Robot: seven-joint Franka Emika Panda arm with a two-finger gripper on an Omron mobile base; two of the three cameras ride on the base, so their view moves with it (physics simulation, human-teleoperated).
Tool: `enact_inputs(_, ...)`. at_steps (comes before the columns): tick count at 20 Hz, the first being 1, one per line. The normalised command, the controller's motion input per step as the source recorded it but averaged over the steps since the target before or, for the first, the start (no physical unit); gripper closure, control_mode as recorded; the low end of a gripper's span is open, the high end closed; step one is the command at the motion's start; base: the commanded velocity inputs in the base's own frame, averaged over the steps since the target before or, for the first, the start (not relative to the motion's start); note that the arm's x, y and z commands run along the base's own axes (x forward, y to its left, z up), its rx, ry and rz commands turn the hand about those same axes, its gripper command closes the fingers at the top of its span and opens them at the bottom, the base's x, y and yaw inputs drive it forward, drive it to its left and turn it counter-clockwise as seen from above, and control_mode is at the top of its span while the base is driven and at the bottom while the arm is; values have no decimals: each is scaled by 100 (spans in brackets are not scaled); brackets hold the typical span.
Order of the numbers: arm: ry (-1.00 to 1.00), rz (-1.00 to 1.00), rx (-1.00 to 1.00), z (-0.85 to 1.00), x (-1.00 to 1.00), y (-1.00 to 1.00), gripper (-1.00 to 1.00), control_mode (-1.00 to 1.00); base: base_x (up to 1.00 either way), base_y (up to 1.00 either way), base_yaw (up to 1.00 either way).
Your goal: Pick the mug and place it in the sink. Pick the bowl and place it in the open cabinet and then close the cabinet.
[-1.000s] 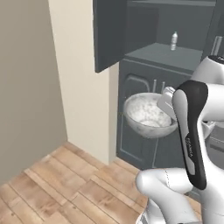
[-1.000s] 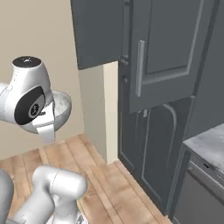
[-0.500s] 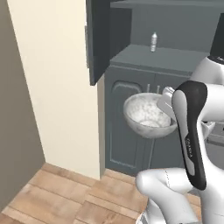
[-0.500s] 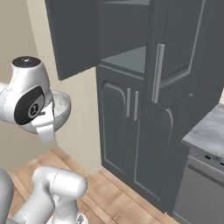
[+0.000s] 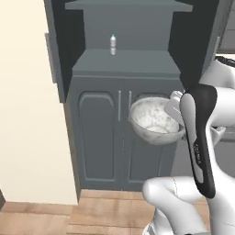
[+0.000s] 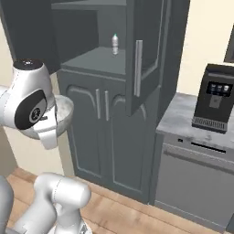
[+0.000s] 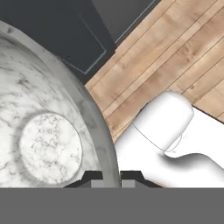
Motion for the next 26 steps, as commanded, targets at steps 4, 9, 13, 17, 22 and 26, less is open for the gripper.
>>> enact_inputs(4, 0, 0, 0, 0, 0, 0, 100, 100, 10, 51, -56)
enact_inputs(9, 0, 0, 0, 0, 0, 0, 100, 100, 19, 68, -52)
enact_inputs(13, 0, 0, 0, 0, 0, 0, 100, 100, 18, 42, -39)
enact_inputs(17, 0, 0, 0, 0, 0, 0, 100, 100, 38, 10, -4)
enact_inputs(22, 0, 0, 0, 0, 0, 0, 100, 100, 59, 1, 1)
enact_inputs(26, 0, 0, 0, 0, 0, 0, 100, 100, 55, 12, 10)
